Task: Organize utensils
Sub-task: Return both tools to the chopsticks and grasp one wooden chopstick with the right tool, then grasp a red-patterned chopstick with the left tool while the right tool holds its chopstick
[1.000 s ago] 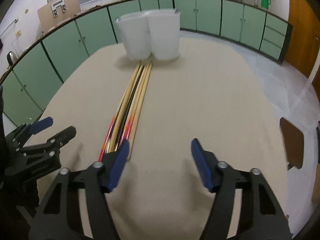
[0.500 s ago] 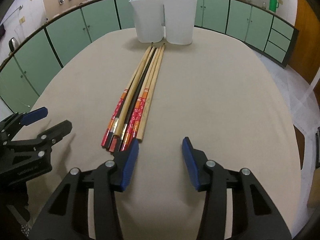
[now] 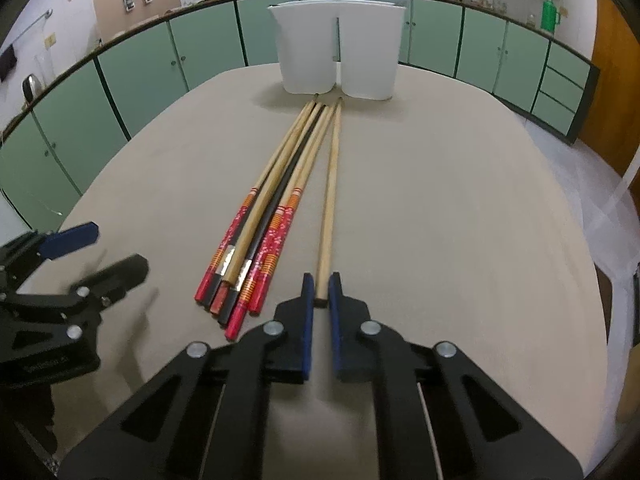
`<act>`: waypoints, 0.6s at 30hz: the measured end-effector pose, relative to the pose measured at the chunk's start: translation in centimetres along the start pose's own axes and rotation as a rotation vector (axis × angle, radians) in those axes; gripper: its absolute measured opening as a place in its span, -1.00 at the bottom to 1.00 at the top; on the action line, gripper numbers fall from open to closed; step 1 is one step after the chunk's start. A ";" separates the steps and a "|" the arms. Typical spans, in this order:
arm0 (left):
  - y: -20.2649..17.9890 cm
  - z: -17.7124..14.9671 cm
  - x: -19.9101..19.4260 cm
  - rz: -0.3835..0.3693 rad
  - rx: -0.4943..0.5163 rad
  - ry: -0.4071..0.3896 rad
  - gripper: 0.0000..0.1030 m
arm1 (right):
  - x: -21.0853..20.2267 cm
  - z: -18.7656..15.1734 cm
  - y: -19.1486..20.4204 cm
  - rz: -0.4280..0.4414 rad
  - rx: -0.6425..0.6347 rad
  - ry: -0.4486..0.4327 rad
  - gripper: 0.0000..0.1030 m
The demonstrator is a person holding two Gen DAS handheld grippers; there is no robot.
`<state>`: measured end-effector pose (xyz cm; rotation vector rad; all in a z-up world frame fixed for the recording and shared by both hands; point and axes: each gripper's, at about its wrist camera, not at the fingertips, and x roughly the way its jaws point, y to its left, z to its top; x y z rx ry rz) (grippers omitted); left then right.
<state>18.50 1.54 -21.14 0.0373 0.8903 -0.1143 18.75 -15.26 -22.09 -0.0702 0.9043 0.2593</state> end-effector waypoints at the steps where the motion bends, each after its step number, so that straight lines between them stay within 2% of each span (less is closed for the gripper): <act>1: -0.5 0.1 0.2 -0.012 0.006 0.002 0.56 | -0.2 -0.1 -0.4 -0.008 0.008 -0.002 -0.88; 8: -2.6 0.1 1.2 -0.054 0.032 0.017 0.56 | -0.6 -0.5 -2.2 -0.020 0.035 0.001 -0.88; 18: -2.2 0.0 2.0 -0.007 0.023 0.027 0.58 | -0.5 -0.7 -2.4 -0.011 0.039 -0.004 -0.87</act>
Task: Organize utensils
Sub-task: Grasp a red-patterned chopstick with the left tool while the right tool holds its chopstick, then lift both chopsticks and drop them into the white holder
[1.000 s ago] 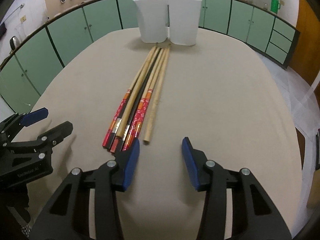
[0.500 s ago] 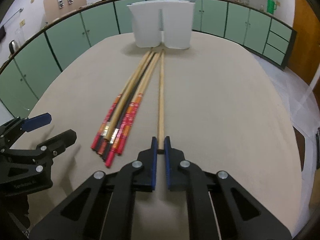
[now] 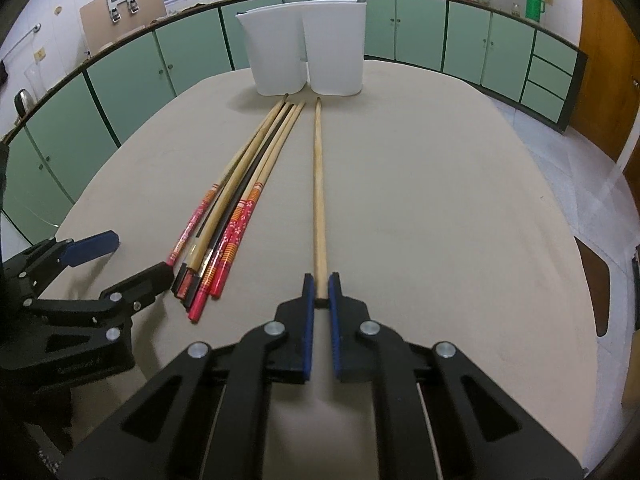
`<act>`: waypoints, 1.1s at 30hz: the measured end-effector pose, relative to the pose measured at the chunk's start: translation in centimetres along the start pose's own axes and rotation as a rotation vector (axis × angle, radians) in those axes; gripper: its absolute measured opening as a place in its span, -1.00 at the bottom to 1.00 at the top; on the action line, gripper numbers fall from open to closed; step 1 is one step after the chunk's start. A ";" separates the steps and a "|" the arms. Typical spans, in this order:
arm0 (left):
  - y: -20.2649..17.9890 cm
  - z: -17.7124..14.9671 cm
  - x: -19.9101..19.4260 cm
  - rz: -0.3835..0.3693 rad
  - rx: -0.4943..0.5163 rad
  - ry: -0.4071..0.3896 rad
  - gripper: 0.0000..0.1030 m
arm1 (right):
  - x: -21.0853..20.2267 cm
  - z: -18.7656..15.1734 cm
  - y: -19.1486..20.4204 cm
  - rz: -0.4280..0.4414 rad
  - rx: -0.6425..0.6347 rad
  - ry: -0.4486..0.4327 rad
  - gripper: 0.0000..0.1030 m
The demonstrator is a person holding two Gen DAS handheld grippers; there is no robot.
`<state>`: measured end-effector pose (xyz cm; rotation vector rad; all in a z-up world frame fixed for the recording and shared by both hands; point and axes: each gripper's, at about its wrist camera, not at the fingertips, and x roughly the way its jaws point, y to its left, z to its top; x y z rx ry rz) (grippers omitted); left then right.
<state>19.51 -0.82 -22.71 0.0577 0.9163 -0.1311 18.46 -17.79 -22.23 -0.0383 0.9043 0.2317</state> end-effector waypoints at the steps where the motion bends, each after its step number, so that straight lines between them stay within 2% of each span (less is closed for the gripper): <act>1: 0.2 0.0 -0.1 -0.004 -0.005 -0.002 0.57 | 0.0 -0.1 0.0 0.000 0.000 0.000 -0.87; 7: -0.2 -0.1 -0.2 -0.001 0.001 -0.003 0.54 | 0.0 -0.1 0.3 0.004 -0.008 -0.005 -0.80; 10: -0.5 0.0 -0.2 -0.014 0.001 -0.012 0.25 | 0.1 0.0 0.2 0.019 -0.001 -0.003 -0.83; 12: -0.6 -0.1 -0.4 -0.019 0.003 -0.019 -0.13 | 0.1 0.0 0.0 0.029 0.011 -0.002 -0.87; 13: -0.7 -0.1 -0.4 -0.028 0.005 -0.023 -0.26 | 0.0 0.0 -0.1 0.035 0.016 -0.003 -0.88; 15: -0.9 -0.1 -0.5 -0.050 0.006 -0.023 -0.68 | -0.1 -0.1 -0.2 0.037 0.016 -0.003 -0.88; 17: -1.2 -0.1 -0.5 -0.066 0.011 -0.023 -0.85 | -0.2 0.0 -0.2 0.037 0.014 -0.001 -0.88; 24: -1.0 0.1 -1.5 -0.074 -0.002 -0.041 -0.88 | -2.2 0.5 -0.4 0.044 0.015 -0.025 -0.88; 33: 0.1 2.6 -7.4 -0.055 -0.006 -0.173 -0.89 | -6.7 3.0 -0.7 0.044 0.021 -0.097 -0.88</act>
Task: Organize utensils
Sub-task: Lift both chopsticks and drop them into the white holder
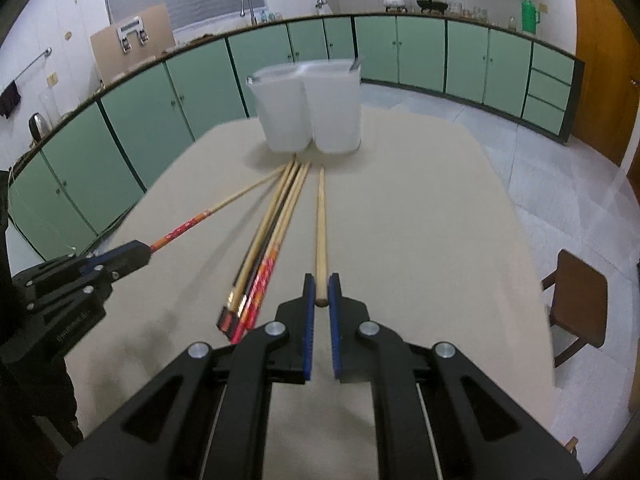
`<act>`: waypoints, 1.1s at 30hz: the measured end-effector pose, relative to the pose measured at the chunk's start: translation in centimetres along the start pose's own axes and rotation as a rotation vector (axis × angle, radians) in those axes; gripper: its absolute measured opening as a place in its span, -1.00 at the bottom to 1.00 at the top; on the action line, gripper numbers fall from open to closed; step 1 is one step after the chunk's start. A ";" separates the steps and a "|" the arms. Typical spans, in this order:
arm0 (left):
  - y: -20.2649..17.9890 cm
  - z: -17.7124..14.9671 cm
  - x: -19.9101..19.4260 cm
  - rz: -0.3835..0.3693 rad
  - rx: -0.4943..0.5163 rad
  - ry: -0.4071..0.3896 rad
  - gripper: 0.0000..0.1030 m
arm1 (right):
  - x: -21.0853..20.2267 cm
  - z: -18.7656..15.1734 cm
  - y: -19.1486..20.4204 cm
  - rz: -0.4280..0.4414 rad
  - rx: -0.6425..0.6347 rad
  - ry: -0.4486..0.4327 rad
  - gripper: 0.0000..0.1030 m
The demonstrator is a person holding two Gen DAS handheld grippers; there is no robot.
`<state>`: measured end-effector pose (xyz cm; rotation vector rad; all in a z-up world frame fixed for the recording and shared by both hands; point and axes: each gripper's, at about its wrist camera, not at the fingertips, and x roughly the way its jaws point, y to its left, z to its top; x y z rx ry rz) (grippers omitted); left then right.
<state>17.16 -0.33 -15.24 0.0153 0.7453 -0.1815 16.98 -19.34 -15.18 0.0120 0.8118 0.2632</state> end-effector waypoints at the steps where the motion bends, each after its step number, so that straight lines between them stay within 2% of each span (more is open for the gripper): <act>1: 0.1 0.5 -0.7 0.001 -0.001 -0.020 -0.89 | -0.7 0.5 0.0 -0.002 -0.003 -0.015 -0.88; 12: -0.1 5.9 -6.5 -0.011 0.009 -0.198 -0.89 | -6.0 5.1 0.8 0.016 -0.046 -0.131 -0.88; 20: -0.3 9.2 -7.9 -0.039 0.006 -0.260 -0.89 | -7.9 9.3 1.4 0.050 -0.087 -0.176 -0.88; 33: 0.8 12.8 -8.6 -0.076 -0.019 -0.323 -0.89 | -8.5 14.7 2.0 0.062 -0.145 -0.220 -0.88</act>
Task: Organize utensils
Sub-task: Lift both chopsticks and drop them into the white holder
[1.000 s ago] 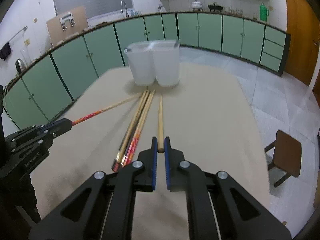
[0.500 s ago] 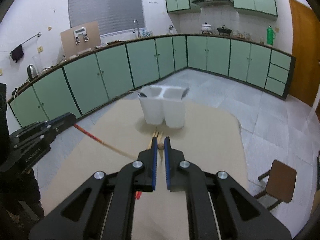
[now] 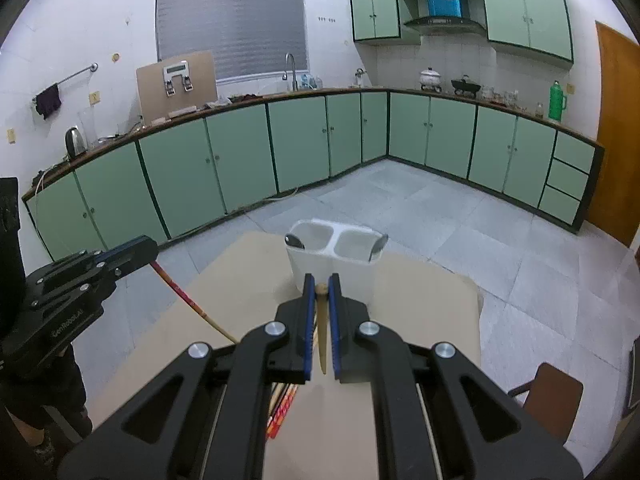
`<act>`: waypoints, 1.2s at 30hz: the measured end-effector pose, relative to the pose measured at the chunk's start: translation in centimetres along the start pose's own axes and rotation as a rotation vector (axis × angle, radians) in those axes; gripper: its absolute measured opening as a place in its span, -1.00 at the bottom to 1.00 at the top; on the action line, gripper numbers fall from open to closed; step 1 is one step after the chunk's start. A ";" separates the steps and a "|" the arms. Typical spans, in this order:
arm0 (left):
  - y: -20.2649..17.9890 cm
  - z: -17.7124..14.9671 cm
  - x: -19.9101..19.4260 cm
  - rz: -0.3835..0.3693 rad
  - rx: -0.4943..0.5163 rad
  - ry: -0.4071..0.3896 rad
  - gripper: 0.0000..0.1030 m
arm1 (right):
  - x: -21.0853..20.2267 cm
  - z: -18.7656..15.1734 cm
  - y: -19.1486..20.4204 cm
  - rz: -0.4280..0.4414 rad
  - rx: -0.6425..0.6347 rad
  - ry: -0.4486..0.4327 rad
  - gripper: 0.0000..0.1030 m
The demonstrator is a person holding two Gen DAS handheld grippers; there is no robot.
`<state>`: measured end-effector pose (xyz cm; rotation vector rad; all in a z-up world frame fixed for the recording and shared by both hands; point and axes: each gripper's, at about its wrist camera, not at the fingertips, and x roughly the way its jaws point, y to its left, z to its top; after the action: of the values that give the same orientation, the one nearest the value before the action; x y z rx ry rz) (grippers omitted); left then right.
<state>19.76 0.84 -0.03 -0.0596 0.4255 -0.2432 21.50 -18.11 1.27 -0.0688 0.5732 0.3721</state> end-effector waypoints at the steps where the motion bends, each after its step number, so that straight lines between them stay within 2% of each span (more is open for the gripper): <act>1: 0.1 0.4 0.0 -0.001 0.003 -0.007 -0.89 | 0.0 0.6 -0.1 0.000 -0.005 -0.010 -0.88; 9: 0.7 4.6 1.0 0.003 0.028 -0.086 -0.89 | 0.5 5.8 -1.7 0.018 0.004 -0.079 -0.89; 16: 0.7 9.7 4.7 0.043 0.060 -0.181 -0.89 | 2.9 11.7 -4.8 -0.013 0.033 -0.139 -0.88; 19: 0.6 11.0 7.1 0.049 0.056 -0.203 -0.89 | 4.8 12.9 -5.8 -0.019 0.042 -0.132 -0.88; 25: 0.4 10.8 12.6 0.053 0.065 -0.206 -0.89 | 9.6 12.0 -6.5 -0.041 0.038 -0.075 -0.88; 31: 1.0 8.1 17.7 0.044 0.058 -0.092 -0.89 | 13.9 8.9 -6.4 -0.030 0.046 0.009 -0.88; 35: 1.8 6.6 18.6 0.049 0.053 -0.042 -0.83 | 15.1 7.7 -6.0 -0.034 0.043 0.044 -0.79; 36: 2.0 6.4 18.4 0.051 0.054 -0.038 -0.76 | 15.0 7.5 -6.0 -0.036 0.044 0.046 -0.74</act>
<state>39.13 -1.72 -1.84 -0.0005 0.3825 -0.2027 39.23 -17.61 -0.81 -0.0455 0.6247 0.3237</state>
